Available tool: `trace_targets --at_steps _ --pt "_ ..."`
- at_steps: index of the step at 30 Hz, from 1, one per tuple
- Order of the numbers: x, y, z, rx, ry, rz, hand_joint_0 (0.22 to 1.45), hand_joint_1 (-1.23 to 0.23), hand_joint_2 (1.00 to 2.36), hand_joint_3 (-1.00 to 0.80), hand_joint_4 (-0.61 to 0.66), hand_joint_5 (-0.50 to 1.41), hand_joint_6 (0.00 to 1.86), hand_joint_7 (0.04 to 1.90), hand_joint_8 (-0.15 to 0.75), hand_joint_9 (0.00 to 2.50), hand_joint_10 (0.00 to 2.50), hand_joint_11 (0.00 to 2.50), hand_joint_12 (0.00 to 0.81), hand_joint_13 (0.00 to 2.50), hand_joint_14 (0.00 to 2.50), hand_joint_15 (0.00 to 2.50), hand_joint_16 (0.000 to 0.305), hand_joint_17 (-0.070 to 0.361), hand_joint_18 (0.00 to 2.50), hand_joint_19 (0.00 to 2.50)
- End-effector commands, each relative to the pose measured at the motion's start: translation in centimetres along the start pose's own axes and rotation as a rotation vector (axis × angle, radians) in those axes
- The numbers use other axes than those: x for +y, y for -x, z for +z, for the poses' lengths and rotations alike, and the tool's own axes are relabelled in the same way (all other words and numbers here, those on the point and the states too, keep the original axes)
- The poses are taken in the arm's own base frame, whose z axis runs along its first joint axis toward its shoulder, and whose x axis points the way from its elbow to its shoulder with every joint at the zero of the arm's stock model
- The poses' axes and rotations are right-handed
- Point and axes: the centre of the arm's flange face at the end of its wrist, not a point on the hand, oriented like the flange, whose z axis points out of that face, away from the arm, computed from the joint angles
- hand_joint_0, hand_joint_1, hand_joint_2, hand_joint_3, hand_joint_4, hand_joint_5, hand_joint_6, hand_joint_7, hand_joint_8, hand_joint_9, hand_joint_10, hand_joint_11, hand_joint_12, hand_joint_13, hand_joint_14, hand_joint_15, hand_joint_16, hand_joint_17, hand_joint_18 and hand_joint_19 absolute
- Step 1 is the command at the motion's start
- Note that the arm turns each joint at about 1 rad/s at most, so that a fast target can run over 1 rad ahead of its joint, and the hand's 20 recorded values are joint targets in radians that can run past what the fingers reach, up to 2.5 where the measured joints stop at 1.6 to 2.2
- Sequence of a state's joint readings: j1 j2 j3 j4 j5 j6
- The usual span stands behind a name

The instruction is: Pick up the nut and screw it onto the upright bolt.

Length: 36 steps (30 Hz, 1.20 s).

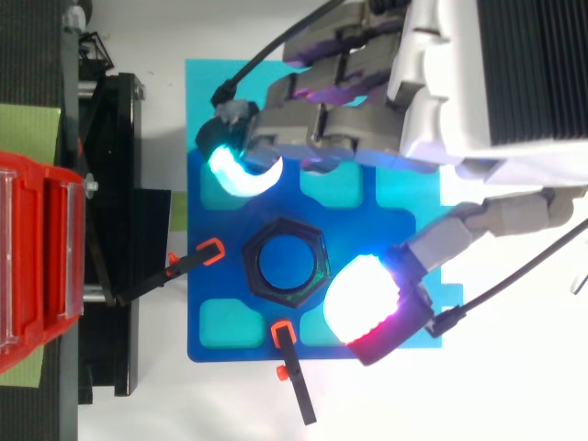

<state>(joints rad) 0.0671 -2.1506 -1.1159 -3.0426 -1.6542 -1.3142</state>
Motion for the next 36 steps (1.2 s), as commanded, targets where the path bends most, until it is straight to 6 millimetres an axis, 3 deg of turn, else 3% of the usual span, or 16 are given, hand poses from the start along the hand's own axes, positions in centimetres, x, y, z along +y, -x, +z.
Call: trace_targets --at_steps 1,11,16,27,36 --pt "0.5 -1.3 0.4 -0.039 0.021 -0.003 0.45 -0.40 1.00 -0.50 0.16 -0.16 0.50 0.67 0.253 0.88 0.00 0.00 0.371 0.57 0.00 0.00 0.051 0.115 0.46 0.16" --pt "1.0 -2.6 0.4 -0.025 0.024 0.000 0.44 -0.39 1.00 -0.50 0.14 -0.17 0.50 0.65 0.250 0.68 0.00 0.00 0.381 0.37 0.00 0.00 0.053 0.120 0.19 0.02" --pt "1.0 -4.5 -0.2 0.013 0.023 0.007 0.44 -0.38 1.00 -0.50 0.15 -0.16 0.50 0.65 0.254 0.67 0.00 0.00 0.385 0.35 0.00 0.00 0.054 0.121 0.17 0.01" --pt "1.0 -4.4 0.0 -0.003 0.024 0.017 0.44 -0.38 1.00 -0.50 0.17 -0.15 0.50 0.68 0.260 0.66 0.00 0.00 0.388 0.34 0.00 0.00 0.054 0.121 0.16 0.00" --pt "0.8 -4.4 -0.1 -0.003 0.021 0.017 0.45 -0.39 1.00 -0.50 0.23 -0.09 0.50 0.84 0.275 0.75 0.00 0.00 0.380 0.40 0.00 0.00 0.053 0.119 0.21 0.03"
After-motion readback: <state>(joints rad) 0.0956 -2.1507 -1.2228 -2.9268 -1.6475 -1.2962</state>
